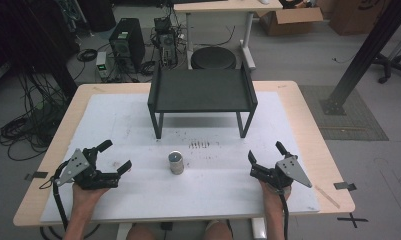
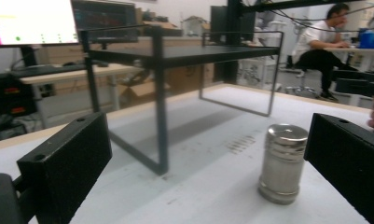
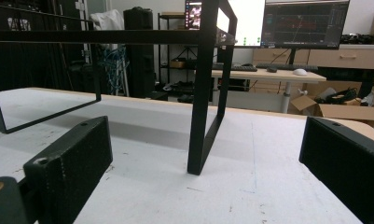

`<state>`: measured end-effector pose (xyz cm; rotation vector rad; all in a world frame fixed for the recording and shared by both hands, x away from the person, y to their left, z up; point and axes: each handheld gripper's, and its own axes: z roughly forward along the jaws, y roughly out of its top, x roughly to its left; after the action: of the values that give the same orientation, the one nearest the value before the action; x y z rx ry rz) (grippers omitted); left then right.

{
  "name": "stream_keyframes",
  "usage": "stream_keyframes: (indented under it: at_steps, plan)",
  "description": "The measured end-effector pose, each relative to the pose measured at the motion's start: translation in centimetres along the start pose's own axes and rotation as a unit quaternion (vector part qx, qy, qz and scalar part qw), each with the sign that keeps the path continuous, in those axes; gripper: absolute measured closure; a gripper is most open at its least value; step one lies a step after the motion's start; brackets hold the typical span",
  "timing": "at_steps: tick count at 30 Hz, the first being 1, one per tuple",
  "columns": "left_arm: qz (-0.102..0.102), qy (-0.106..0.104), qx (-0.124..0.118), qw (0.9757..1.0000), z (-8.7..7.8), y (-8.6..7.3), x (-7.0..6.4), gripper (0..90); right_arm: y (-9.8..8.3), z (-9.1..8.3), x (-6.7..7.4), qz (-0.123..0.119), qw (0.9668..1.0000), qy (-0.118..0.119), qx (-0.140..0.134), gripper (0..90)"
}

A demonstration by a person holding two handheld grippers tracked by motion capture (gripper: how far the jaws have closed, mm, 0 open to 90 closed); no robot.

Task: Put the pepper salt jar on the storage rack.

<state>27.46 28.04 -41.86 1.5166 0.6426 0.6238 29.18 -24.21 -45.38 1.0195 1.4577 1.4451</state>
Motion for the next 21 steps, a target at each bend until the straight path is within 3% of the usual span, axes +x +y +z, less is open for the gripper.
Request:
stream_keyframes:
  at_steps: [5,10,21]
  plan:
    - [0.023,-0.030,0.022,0.9990,1.2,0.3,-1.0,1.2,0.0,0.0,0.0,0.000,1.0000,0.000,0.000,2.1]
    - [0.038,-0.045,0.040,0.9975,2.4,0.2,-2.0,1.2,0.0,0.0,0.0,0.000,1.0000,0.000,0.000,2.1]
    - [0.026,-0.076,0.055,0.9953,4.5,-0.1,-3.6,1.4,0.0,0.0,0.0,0.000,1.0000,0.000,0.000,2.1]
